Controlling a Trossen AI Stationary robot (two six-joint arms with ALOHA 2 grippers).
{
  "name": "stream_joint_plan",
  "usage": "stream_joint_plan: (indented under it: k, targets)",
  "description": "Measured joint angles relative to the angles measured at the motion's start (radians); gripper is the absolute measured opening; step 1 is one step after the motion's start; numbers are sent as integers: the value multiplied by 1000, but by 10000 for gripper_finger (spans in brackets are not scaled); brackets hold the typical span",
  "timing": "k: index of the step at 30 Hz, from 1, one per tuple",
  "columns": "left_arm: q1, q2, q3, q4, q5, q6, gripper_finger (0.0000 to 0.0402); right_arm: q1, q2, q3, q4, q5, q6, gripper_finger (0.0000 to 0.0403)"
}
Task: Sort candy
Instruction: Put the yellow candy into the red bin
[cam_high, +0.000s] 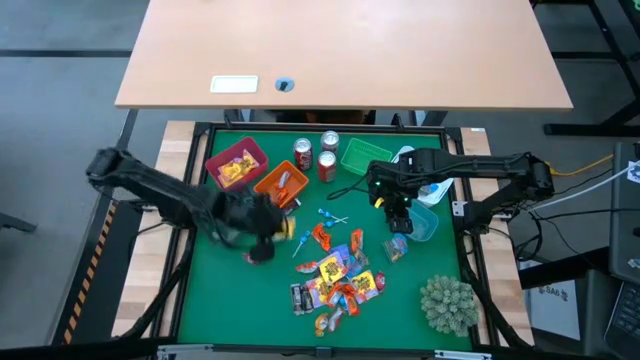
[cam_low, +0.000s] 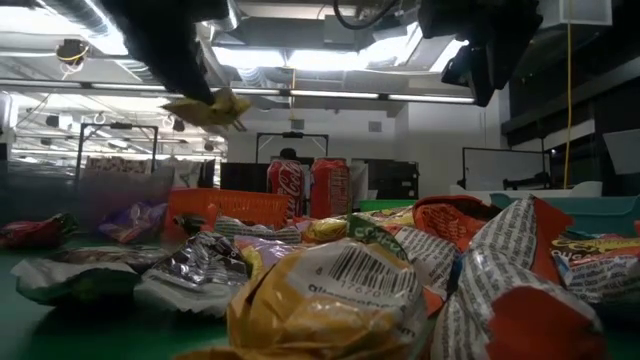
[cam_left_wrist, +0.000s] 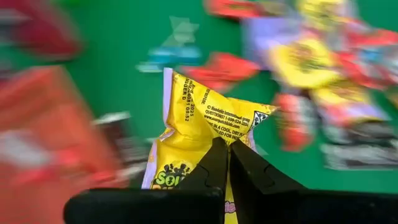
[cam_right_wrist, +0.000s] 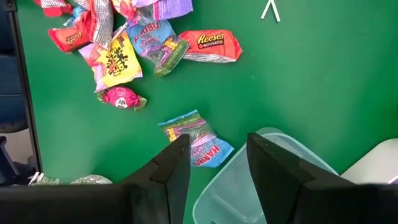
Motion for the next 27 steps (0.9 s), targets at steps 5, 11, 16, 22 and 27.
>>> stream_joint_plan:
  k: [5, 11, 16, 22, 27]
  targets:
    - [174, -117, 0, -149, -138, 82, 0, 0, 0, 0, -3, 0, 0, 156]
    - [380, -151, 0, -284, -229, 148, 0, 12, 0, 0, -9, 0, 79, 156]
    - [525, -134, -39, -333, -230, 151, 0, 98, 0, 0, -23, 1, 58, 156]
    - [648, -131, -130, -311, -245, 150, 0, 237, 0, 0, -78, 130, 59, 156]
    - [697, -131, -180, -269, -243, 150, 2, 337, 0, -27, -70, 181, 114, 156]
